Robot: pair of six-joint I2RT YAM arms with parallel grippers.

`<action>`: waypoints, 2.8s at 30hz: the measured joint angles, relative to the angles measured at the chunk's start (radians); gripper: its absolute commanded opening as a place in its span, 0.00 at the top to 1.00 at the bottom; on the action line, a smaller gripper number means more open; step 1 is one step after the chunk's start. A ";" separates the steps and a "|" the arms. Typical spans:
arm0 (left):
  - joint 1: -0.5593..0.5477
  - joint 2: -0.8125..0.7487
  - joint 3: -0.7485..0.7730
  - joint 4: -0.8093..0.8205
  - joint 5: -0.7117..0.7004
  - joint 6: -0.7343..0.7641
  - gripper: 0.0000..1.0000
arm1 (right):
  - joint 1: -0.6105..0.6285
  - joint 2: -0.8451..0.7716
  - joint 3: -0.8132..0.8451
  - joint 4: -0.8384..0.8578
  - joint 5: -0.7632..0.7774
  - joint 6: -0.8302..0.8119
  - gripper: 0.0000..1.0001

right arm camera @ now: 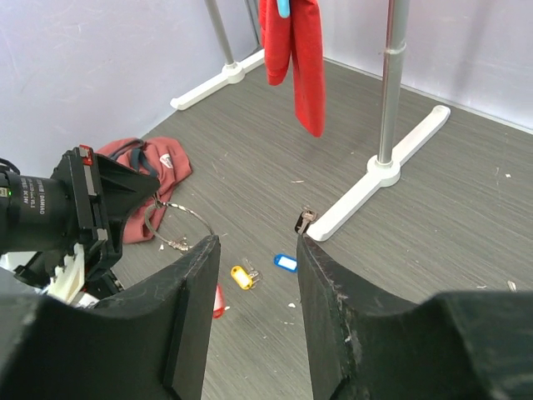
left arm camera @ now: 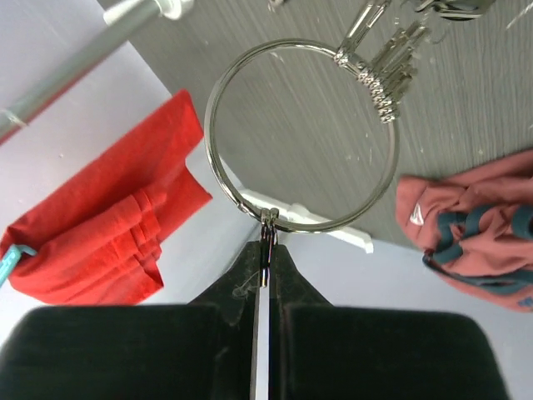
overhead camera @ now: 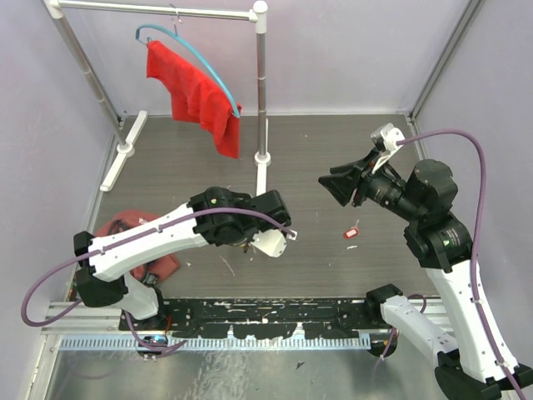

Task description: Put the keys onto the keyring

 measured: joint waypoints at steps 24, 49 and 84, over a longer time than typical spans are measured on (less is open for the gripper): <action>0.031 -0.386 -0.615 1.305 0.018 1.011 1.00 | 0.002 0.000 0.022 0.050 -0.140 -0.029 0.40; 0.051 -0.379 -0.615 1.313 0.214 1.141 1.00 | 0.144 0.085 0.078 0.089 -0.051 -0.026 0.40; 0.029 -0.379 -0.613 1.272 0.224 1.141 0.97 | 0.483 0.201 -0.005 0.123 0.332 -0.391 0.96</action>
